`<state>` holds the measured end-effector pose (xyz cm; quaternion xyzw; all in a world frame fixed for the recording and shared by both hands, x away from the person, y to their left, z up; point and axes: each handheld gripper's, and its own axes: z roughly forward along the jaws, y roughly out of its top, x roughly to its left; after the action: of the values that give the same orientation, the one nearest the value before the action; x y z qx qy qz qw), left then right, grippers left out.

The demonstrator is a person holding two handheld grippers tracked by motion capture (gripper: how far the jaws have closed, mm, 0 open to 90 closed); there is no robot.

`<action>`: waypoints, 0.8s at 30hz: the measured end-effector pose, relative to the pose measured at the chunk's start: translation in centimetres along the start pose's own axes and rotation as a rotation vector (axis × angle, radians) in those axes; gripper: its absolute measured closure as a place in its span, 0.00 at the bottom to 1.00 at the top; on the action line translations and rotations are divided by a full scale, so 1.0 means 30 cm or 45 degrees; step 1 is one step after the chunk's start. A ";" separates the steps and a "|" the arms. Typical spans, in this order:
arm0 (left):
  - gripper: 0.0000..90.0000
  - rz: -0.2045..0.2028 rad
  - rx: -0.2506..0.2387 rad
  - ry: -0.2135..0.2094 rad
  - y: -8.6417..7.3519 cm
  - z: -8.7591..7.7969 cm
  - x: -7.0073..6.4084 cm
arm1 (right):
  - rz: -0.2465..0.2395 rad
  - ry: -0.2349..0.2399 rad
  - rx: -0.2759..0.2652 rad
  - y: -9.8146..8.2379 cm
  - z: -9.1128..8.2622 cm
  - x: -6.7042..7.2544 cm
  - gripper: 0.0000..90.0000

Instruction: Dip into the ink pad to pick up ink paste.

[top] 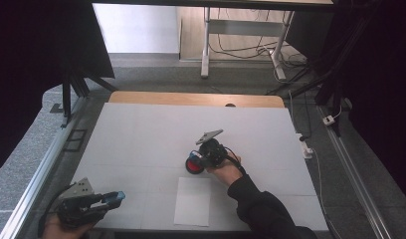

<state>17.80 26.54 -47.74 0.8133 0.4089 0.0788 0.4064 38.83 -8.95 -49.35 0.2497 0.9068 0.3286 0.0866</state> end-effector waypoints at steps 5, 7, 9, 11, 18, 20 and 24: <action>0.76 0.000 -0.001 0.002 -0.001 -0.001 0.000 | -0.027 -0.024 0.011 0.005 -0.001 0.014 0.78; 0.76 0.000 -0.001 0.002 -0.001 -0.001 -0.001 | -0.041 -0.032 0.010 0.006 -0.001 0.017 0.78; 0.76 -0.005 -0.002 0.002 -0.001 -0.002 -0.001 | -0.043 -0.036 0.010 0.006 -0.001 0.020 0.78; 0.76 -0.008 -0.004 0.007 -0.002 -0.002 0.001 | -0.055 -0.040 0.009 0.007 -0.002 0.022 0.78; 0.76 -0.011 -0.007 0.006 -0.002 -0.003 0.001 | -0.069 -0.032 -0.003 0.012 -0.013 0.034 0.78; 0.76 -0.012 -0.007 0.006 -0.002 -0.003 0.001 | -0.068 -0.028 -0.005 0.013 -0.019 0.035 0.78; 0.76 -0.011 -0.006 0.008 -0.002 -0.003 0.000 | -0.058 -0.008 -0.026 0.013 -0.034 0.038 0.78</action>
<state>17.72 26.63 -47.72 0.8102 0.4135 0.0805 0.4075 37.68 -8.68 -48.31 0.2292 0.9085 0.3349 0.0995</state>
